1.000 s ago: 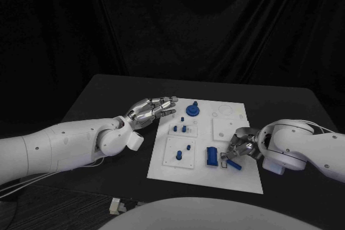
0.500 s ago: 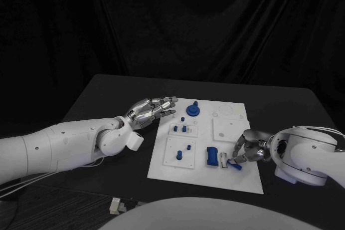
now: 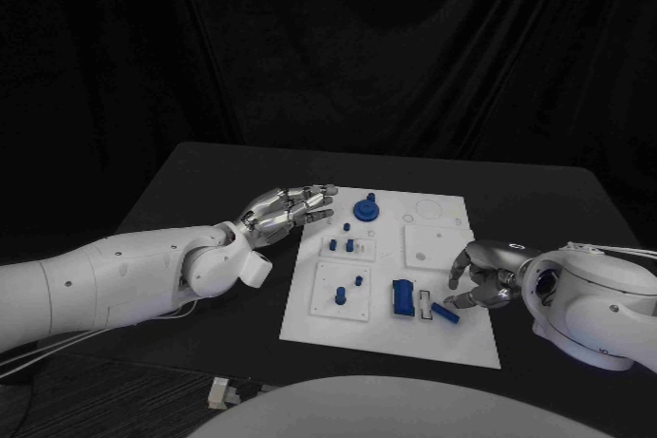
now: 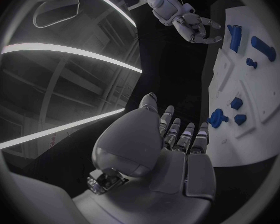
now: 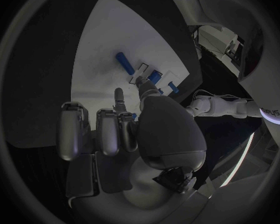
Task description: Assemble the parts on the task board
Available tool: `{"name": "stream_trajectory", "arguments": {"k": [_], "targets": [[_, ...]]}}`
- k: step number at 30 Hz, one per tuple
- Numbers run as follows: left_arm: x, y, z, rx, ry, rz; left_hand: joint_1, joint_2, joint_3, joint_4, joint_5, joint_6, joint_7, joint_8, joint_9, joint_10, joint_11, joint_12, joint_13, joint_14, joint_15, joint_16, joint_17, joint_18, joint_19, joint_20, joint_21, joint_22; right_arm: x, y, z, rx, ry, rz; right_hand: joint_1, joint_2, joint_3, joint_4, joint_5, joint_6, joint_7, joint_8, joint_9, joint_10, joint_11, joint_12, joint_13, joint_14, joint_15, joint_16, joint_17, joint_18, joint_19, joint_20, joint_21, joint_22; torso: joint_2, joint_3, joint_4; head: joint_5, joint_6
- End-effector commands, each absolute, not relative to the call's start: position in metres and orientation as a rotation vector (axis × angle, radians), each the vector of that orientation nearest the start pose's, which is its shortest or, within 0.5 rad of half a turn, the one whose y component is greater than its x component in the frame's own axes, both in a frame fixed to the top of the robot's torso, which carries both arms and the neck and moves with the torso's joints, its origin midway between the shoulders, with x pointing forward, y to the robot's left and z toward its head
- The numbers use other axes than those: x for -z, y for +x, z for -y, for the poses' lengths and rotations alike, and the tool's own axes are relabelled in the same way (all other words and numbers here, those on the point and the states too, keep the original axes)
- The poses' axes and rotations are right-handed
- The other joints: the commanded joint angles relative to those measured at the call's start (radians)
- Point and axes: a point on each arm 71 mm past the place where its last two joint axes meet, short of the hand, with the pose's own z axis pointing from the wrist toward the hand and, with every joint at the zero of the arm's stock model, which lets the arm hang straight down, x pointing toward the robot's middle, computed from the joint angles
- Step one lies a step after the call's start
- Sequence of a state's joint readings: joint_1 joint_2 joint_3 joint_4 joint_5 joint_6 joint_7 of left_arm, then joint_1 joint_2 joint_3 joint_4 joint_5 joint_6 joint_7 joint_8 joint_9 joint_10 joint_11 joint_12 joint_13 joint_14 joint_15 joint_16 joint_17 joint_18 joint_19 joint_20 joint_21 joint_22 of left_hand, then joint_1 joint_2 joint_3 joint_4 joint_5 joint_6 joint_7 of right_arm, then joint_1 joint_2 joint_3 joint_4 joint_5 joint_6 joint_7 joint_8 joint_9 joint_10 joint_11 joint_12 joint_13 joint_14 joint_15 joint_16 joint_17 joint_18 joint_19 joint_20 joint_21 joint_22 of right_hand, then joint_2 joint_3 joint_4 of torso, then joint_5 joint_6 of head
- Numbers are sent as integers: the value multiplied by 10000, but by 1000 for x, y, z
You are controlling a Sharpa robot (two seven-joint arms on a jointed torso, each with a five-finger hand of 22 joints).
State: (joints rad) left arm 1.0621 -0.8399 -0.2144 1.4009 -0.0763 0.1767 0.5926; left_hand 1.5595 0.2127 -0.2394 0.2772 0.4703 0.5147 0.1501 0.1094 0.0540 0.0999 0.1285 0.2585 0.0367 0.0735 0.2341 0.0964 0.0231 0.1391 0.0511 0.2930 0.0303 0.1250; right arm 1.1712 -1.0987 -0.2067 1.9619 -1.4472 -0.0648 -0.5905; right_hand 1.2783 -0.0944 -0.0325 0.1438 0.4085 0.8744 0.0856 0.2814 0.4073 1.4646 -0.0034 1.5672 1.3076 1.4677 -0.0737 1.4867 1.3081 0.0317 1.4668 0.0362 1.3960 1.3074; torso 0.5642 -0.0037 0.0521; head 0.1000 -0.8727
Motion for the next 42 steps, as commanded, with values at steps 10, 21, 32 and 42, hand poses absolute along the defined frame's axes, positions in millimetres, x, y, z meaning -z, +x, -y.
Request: {"name": "stream_trajectory", "arguments": {"k": [10,21,32,42], "targets": [[292,433,-223,19007,-10618,-16793,95,24,72,18,69,61,40,60,8,-13,59,39,12,14,50,35,12,-146,78,17,47,1,246,343,207,-2694,-2745,-21008,48,-231,17,419,-695,-101,-49,420,64,1062,-10,36,2632,583,33,-54,118,121,304,37,-34,2052,13,0,7,5,1],[292,433,-222,19043,-10624,-16828,100,25,76,16,73,69,44,63,9,-10,64,40,12,19,57,39,13,-151,80,18,48,1,256,340,203,-2670,-2995,-21076,262,-144,126,525,558,-169,-57,757,60,1062,-17,36,2632,584,20,-60,116,125,300,17,-62,2047,0,-1,-2,-20,1],[292,433,-223,19034,-10638,-16837,100,25,76,16,73,69,44,63,9,-10,64,40,12,19,57,39,13,-151,80,18,48,1,265,339,200,-2543,-3241,-21080,326,-92,257,447,1959,-268,-42,880,-65,1062,-7,36,2632,581,28,-71,99,127,298,22,-77,2045,6,-1,0,17,1],[293,432,-224,19029,-10656,-16873,103,28,83,15,76,77,53,66,10,-8,72,38,12,23,67,42,14,-159,83,19,49,1,277,340,200,-2340,-3395,-21090,323,-32,403,408,2560,-268,-34,915,-167,1062,10,36,2632,581,38,-72,101,131,293,28,-97,2039,1,-1,11,5,1]]}}
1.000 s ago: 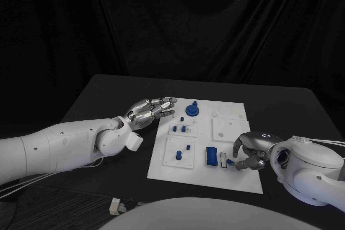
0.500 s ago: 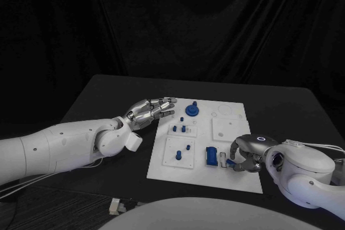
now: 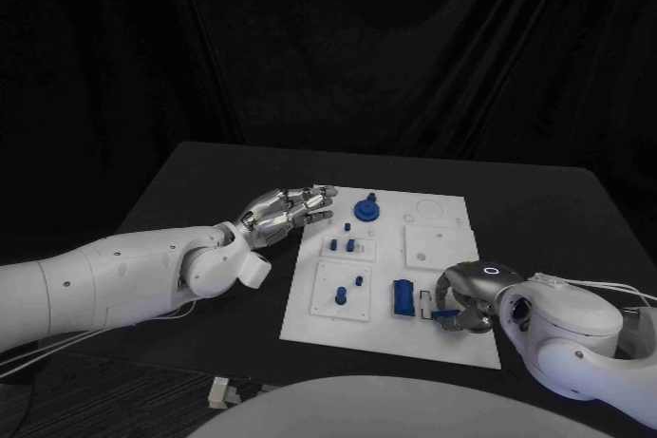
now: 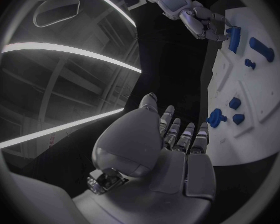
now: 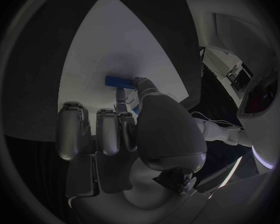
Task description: Assemble the parts on the task board
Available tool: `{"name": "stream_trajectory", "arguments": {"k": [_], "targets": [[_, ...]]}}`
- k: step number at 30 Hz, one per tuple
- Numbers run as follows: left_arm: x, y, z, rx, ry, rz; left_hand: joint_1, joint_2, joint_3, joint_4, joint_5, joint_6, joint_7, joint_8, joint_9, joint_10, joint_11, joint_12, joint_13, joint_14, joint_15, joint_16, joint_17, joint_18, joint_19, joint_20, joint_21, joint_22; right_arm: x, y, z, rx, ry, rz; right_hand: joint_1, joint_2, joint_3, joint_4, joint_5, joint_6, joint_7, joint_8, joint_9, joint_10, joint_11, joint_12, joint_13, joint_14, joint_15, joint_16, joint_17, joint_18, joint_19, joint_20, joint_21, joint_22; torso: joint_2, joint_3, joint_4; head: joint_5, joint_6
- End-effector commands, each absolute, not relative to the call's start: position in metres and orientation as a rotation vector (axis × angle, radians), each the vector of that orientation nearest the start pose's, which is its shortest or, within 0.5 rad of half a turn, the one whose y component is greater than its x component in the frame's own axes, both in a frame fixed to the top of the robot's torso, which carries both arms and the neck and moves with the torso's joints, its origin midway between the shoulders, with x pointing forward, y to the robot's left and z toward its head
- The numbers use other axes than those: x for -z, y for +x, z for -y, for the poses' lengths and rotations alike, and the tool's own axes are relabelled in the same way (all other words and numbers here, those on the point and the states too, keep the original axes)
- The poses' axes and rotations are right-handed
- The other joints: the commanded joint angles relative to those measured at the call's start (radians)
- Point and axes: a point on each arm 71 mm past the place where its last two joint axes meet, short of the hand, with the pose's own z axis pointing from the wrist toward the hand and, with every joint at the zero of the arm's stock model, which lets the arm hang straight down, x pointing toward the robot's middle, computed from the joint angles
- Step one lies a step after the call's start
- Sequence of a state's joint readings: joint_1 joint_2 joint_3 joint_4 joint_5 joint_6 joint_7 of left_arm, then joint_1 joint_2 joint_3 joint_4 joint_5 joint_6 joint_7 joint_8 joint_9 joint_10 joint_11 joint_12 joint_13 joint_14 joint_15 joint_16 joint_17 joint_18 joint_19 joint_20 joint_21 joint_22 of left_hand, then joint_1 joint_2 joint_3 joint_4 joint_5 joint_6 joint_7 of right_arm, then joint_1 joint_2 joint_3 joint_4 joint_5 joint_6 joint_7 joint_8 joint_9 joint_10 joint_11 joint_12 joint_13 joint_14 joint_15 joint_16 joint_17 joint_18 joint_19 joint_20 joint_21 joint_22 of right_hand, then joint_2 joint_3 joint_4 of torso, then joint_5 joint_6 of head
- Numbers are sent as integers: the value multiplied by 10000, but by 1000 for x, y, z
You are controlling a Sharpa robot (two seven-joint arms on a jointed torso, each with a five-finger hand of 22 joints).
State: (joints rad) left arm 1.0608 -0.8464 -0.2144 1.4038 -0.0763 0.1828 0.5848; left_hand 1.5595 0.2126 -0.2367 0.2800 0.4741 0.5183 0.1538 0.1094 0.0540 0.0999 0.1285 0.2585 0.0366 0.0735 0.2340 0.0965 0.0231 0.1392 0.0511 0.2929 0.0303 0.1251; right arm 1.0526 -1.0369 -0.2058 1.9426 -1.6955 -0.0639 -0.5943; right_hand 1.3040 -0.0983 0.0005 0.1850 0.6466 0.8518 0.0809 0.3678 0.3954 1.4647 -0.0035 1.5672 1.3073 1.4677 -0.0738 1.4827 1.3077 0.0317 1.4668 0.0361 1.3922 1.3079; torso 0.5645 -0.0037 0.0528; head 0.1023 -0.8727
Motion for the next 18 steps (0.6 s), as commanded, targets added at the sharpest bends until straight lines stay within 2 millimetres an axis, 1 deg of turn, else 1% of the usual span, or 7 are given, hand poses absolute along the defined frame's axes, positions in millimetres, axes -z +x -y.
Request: {"name": "stream_trajectory", "arguments": {"k": [1,4,7,9,11,14,18], "targets": [[293,432,-224,19032,-10656,-16878,104,30,58,-13,38,49,21,68,11,-6,75,39,13,23,70,41,14,-162,86,19,51,3,277,340,200,-2328,-3395,-21089,59,12,98,-8,270,-43,19,49,-69,1061,19,35,2635,580,45,-35,97,130,294,32,-58,2035,-1,-1,2,-24,1],[293,432,-223,19047,-10657,-16895,105,30,59,-13,39,55,24,70,12,-5,77,41,13,23,72,41,14,-164,88,19,52,5,279,342,200,-2300,-3381,-21071,44,20,137,-10,385,-47,30,38,-105,1061,31,35,2635,579,55,-35,96,128,296,39,-54,2037,1,-2,-7,-9,1],[293,432,-223,19057,-10661,-16917,105,31,60,-13,39,62,27,72,13,-4,78,41,13,22,73,39,14,-166,88,19,52,4,279,343,200,-2332,-3298,-21004,-101,111,327,76,974,181,-3,35,-241,1061,13,35,2635,588,54,-20,136,127,305,45,-38,2042,3,0,-7,0,1],[293,432,-223,19055,-10666,-16931,105,31,60,-13,39,62,27,72,13,-4,78,41,13,22,73,39,14,-166,88,19,52,4,279,343,200,-2372,-3219,-20938,-101,154,407,81,1077,305,-34,52,-270,1061,-10,35,2635,594,34,-8,166,123,313,38,-20,2049,4,1,-8,-2,1],[293,432,-223,19051,-10671,-16949,108,33,63,-15,41,64,33,73,13,-2,79,44,14,21,75,38,14,-167,89,19,52,5,279,344,200,-2411,-3129,-20865,-54,226,605,49,1343,646,-130,97,-322,1061,-84,35,2635,609,-25,22,238,113,335,-4,31,2065,6,2,-8,-2,1],[293,432,-223,19047,-10678,-16973,112,36,67,-17,45,78,38,77,15,-2,83,42,13,20,76,36,13,-170,90,20,53,5,278,344,201,-2473,-2986,-20757,82,273,799,-70,1497,1028,-246,198,-321,1061,-172,35,2635,620,-97,45,294,107,351,-59,69,2077,2,-1,-10,13,1],[294,432,-223,19048,-10687,-17010,119,40,74,-22,52,84,45,80,16,-2,87,39,13,21,76,38,13,-173,93,20,55,9,276,343,203,-2554,-2816,-20678,110,254,1005,-199,1491,1542,-410,296,-308,1061,-310,35,2635,632,-218,69,353,89,382,-170,145,2101,-2,-1,-5,11,1]]}}
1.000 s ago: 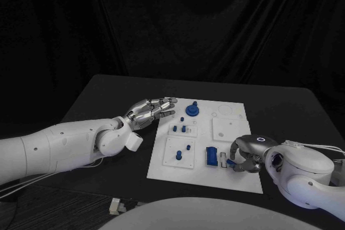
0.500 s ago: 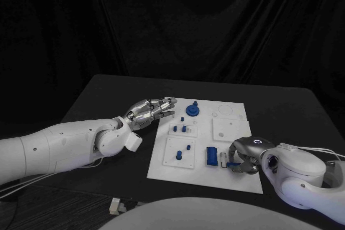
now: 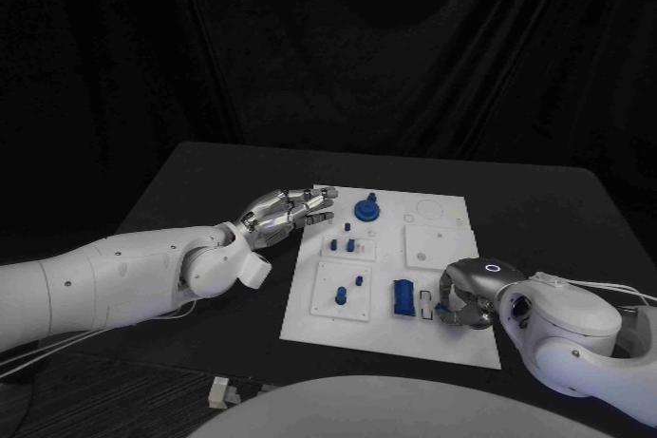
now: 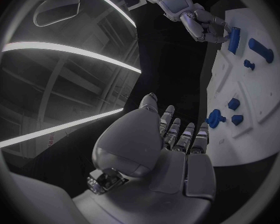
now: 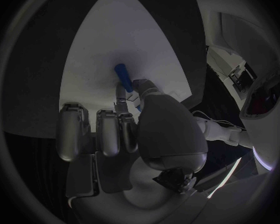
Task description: Assemble the parts on the task board
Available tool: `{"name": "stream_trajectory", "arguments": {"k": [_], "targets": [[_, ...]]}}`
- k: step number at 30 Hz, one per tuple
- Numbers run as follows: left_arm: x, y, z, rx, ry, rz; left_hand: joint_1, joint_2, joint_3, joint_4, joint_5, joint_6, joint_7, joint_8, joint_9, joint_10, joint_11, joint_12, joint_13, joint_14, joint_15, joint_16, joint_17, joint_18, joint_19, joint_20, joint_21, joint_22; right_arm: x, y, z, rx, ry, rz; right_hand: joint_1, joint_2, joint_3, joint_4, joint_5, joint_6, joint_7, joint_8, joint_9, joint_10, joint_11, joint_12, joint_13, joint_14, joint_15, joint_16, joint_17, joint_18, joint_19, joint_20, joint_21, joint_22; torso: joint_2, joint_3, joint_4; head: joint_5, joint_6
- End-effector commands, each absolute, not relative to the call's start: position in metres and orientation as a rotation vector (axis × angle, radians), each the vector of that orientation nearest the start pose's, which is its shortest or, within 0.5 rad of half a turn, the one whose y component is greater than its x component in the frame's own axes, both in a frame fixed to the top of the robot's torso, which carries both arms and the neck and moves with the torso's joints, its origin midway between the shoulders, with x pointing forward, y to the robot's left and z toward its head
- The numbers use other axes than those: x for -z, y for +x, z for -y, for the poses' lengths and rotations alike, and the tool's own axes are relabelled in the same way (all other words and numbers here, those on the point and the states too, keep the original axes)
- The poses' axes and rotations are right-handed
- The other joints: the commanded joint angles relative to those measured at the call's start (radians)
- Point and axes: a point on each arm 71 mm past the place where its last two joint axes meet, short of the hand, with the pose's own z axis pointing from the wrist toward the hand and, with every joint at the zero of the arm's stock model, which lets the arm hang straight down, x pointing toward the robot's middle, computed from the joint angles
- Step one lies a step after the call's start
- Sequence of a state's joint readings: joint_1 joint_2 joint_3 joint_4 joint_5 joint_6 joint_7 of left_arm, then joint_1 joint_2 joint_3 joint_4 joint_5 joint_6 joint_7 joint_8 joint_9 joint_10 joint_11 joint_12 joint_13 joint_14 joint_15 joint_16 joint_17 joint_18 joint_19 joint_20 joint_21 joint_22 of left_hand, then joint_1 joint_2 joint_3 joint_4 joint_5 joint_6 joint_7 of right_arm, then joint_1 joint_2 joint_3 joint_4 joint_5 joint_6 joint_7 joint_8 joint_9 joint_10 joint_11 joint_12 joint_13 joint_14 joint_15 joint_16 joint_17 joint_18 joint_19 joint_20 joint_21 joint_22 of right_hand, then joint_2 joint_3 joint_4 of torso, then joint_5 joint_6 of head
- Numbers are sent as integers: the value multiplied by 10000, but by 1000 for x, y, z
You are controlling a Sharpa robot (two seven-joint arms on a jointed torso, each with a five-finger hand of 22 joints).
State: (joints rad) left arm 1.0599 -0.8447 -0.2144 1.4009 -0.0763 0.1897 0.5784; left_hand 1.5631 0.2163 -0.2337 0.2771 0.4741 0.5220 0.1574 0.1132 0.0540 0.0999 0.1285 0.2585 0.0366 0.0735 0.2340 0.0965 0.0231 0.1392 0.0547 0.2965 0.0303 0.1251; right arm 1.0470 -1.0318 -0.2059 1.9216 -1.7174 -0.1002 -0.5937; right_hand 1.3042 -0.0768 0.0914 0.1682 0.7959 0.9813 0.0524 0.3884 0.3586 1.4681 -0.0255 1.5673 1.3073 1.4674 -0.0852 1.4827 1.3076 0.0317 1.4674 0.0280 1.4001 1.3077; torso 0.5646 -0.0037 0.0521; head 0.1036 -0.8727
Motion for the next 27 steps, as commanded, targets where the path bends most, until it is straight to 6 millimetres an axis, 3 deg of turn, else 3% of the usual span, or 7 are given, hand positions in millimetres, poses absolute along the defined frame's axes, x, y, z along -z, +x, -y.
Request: {"name": "stream_trajectory", "arguments": {"k": [1,3,5,6,7,13,27], "targets": [[294,432,-223,19049,-10689,-17020,83,4,45,8,53,48,9,41,16,-2,87,39,13,21,76,38,13,-173,57,-16,55,10,275,342,204,-2593,-2732,-20677,101,39,117,-37,-6,287,-139,89,58,1027,-102,35,2635,635,-115,69,355,86,380,-100,79,2107,-3,0,3,-4,1],[294,432,-222,19053,-10693,-17040,92,8,52,1,62,55,14,44,17,2,90,46,14,23,77,40,14,-176,60,-17,56,13,273,342,206,-2712,-2408,-20757,62,53,203,-42,-38,403,-173,59,42,1027,-136,35,2635,640,-149,80,384,79,391,-137,107,2116,-1,0,0,-9,1],[294,432,-222,19054,-10697,-17058,98,10,57,-3,67,54,17,45,17,3,92,46,14,22,77,39,14,-178,61,-17,57,12,271,343,208,-2861,-1901,-20933,120,19,517,-111,-705,499,-212,-63,-15,1027,-178,35,2635,642,-202,85,393,75,396,-197,122,2119,0,0,0,-17,1],[295,432,-222,19053,-10700,-17069,98,10,57,-3,67,54,17,45,17,3,92,46,14,22,77,39,14,-178,61,-17,57,12,270,344,210,-2974,-1468,-21099,125,-107,1102,-151,-1411,615,-222,-221,-83,1027,-183,35,2635,642,-214,86,396,76,392,-228,116,2115,0,1,-1,-18,1],[295,432,-222,19051,-10702,-17075,98,10,57,-3,67,54,17,45,17,3,92,46,14,22,77,39,14,-178,61,-17,57,12,269,345,212,-3044,-1180,-21217,73,-181,1309,-152,-1469,658,-213,-271,-100,1027,-184,35,2635,642,-211,87,399,75,393,-227,119,2116,-1,0,-3,-17,1],[295,432,-221,19050,-10712,-17123,109,14,65,-10,75,62,19,47,18,5,95,47,14,21,78,37,13,-181,66,-17,60,20,258,357,225,-3781,2084,-22324,-241,-413,2022,-185,-1645,729,-189,-458,-130,1027,-172,35,2635,635,-189,68,348,83,380,-209,88,2103,-7,-3,-6,-11,1],[295,432,-219,19071,-10710,-17159,119,18,74,-17,80,70,23,50,19,4,98,42,14,26,78,43,15,-185,66,-17,59,14,256,372,234,-4969,9926,-22309,-764,-551,2512,-248,-1442,701,-149,-586,-98,1027,-141,35,2635,609,-160,12,206,116,322,-180,-43,2058,2,0,19,-51,1]]}}
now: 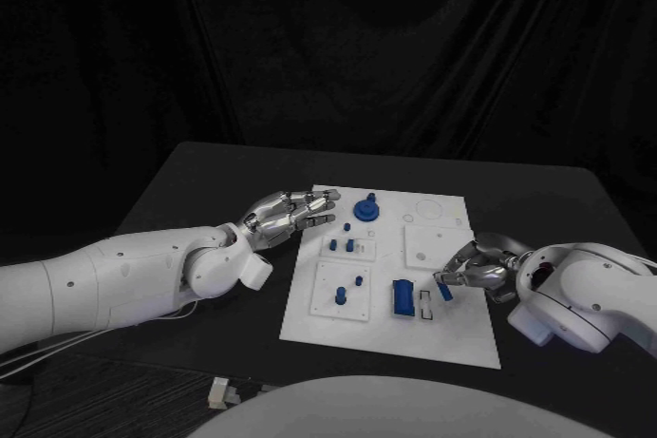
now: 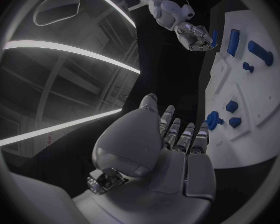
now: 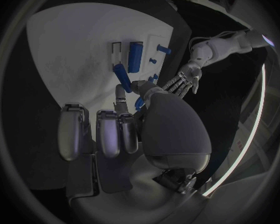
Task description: Assemble the parts on the task board
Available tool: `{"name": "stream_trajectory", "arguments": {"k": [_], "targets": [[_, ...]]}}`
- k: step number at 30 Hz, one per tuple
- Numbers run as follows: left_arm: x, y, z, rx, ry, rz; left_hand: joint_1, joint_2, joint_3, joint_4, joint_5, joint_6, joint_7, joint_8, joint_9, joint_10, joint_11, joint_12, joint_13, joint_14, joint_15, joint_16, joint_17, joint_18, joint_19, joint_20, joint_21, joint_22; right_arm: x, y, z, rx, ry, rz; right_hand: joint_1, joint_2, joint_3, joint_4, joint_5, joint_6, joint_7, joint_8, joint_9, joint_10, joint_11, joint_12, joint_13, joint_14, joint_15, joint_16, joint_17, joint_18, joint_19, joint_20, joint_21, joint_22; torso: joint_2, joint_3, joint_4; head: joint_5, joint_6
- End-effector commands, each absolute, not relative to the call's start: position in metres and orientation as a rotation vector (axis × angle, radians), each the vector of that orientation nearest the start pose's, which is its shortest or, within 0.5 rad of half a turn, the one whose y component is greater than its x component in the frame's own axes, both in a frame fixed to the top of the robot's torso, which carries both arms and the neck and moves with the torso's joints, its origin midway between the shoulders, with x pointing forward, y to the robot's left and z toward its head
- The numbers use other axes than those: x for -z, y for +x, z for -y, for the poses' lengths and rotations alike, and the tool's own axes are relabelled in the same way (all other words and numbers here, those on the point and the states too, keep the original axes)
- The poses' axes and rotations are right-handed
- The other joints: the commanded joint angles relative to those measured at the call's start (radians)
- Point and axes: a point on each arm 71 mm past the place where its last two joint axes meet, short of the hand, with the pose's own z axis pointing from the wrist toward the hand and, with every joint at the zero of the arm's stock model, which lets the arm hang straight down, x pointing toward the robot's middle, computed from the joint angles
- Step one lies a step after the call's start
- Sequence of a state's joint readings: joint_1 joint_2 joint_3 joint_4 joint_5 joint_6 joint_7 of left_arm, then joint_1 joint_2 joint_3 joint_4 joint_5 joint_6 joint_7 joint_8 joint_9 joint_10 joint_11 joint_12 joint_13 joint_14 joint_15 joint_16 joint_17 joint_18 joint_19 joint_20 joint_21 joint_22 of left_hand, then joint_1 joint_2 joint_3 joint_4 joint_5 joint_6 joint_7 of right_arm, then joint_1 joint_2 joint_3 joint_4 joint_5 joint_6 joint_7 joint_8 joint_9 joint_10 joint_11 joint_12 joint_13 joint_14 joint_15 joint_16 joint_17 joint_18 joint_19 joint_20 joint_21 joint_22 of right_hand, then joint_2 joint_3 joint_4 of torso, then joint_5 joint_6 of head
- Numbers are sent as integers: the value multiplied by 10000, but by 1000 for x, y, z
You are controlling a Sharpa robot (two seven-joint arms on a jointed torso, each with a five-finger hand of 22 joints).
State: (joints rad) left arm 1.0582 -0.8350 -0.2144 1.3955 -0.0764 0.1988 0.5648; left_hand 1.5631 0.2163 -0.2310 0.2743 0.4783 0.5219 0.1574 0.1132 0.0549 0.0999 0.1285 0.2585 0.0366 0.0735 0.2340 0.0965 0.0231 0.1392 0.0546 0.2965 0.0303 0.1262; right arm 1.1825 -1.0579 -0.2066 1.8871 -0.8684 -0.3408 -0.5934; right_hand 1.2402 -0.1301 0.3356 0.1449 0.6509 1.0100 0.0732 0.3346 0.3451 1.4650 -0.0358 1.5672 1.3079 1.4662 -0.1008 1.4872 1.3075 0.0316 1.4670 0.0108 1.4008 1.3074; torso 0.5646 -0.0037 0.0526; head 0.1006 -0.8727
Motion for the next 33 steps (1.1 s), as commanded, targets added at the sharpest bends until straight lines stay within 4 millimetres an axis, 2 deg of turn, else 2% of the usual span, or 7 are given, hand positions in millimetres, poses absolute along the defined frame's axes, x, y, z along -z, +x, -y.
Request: {"name": "stream_trajectory", "arguments": {"k": [1,9,26,33], "targets": [[295,432,-219,19066,-10710,-17156,119,18,47,11,38,71,23,50,10,4,98,42,14,26,78,43,15,-185,66,-17,59,3,257,372,234,-4953,10178,-22257,-151,-22,91,-27,-27,405,-354,-53,42,1058,-36,36,2629,620,-2,-36,197,120,323,-6,-59,2058,2,0,14,-15,1],[295,432,-219,19078,-10709,-17163,119,18,47,11,38,71,23,50,10,4,98,42,14,26,78,43,15,-185,66,-17,59,3,269,368,233,-4753,11240,-22051,-256,-42,201,-129,-226,344,-339,-68,77,1058,-24,36,2629,606,8,-68,127,140,284,3,-146,2029,8,-3,22,-43,1],[296,432,-220,19073,-10717,-17175,119,18,47,11,38,71,23,50,10,4,98,42,14,26,78,43,15,-185,66,-17,59,3,282,359,231,-4500,11188,-22011,-317,-52,307,-282,-430,292,-329,-60,128,1058,-15,36,2629,598,15,-89,82,153,258,12,-202,2010,3,-2,-7,44,1],[296,432,-220,19061,-10725,-17179,125,10,52,6,37,54,32,47,7,0,104,29,12,20,79,35,13,-194,67,-18,59,-4,286,355,228,-4492,11228,-21991,-357,-53,323,-306,-493,266,-320,-61,140,1058,-11,36,2629,588,20,-110,30,164,239,15,-247,1996,0,-2,0,22,1]]}}
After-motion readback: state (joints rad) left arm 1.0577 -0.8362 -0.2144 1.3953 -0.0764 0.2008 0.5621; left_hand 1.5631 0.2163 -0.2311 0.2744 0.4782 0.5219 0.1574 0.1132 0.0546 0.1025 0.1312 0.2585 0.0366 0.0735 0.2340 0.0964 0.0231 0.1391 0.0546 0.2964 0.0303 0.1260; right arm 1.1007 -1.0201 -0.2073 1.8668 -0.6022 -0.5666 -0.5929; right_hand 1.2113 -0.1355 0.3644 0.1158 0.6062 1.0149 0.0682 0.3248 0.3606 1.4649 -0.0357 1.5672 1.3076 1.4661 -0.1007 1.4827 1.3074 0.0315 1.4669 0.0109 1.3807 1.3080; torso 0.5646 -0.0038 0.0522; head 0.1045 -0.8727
